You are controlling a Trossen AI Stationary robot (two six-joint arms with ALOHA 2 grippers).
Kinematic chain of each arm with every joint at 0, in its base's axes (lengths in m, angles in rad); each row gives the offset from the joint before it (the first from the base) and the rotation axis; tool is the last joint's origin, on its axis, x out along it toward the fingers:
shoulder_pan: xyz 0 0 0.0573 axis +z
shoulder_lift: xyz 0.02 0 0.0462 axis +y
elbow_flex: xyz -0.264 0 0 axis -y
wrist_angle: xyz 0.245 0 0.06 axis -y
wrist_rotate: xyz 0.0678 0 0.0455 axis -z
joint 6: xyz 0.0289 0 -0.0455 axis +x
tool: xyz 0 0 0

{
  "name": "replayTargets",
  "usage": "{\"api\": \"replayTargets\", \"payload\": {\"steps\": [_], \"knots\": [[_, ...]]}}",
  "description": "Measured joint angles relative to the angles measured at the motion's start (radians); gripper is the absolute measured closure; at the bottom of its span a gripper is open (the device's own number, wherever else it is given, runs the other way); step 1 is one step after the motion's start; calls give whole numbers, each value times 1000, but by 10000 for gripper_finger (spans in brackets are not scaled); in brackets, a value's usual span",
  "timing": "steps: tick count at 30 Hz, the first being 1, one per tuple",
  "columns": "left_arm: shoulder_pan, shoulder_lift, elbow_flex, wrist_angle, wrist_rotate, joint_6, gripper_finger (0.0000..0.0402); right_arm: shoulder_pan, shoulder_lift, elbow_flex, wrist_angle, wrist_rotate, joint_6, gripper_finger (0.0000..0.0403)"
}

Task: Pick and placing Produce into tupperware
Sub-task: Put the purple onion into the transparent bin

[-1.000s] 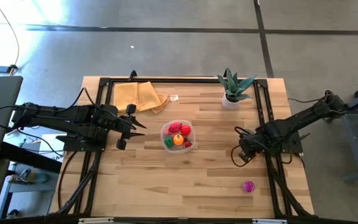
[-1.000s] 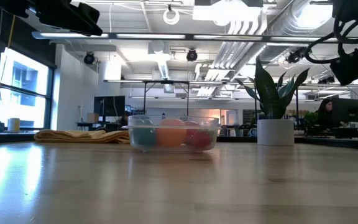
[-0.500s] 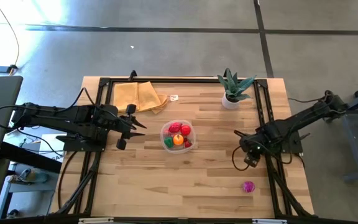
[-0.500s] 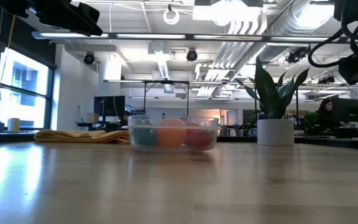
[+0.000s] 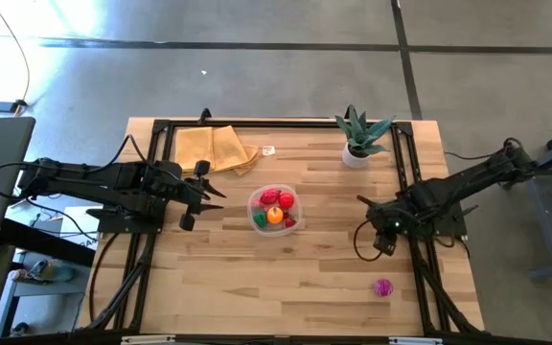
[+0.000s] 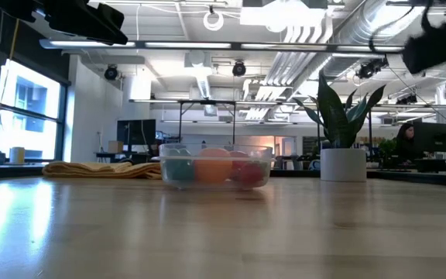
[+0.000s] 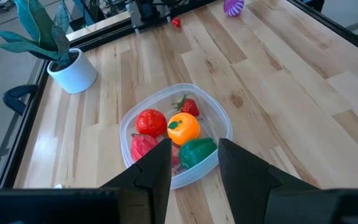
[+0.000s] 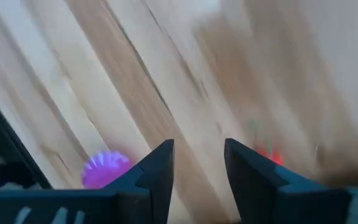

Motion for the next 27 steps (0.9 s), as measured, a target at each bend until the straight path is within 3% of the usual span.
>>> {"api": "replayTargets", "payload": {"steps": [4, 6, 8, 12, 17, 22, 27], "knots": [[0, 0, 0, 0, 0, 0, 282, 0, 0, 85, -73, 113, -95, 269], [0, 0, 0, 0, 0, 0, 282, 0, 0, 100, -118, 126, -63, 269], [0, 0, 0, 0, 0, 0, 282, 4, 0, 99, -123, 101, 47, 269], [0, 0, 0, 0, 0, 0, 282, 65, 1, 63, 41, 8, 259, 269], [0, 0, 0, 0, 0, 0, 282, 166, 4, 57, 144, 46, 508, 269], [0, 0, 0, 0, 0, 0, 282, 299, 28, 57, 127, 145, 827, 269], [0, 0, 0, 0, 0, 0, 282, 438, 97, 56, 110, 110, 1104, 269]]}}
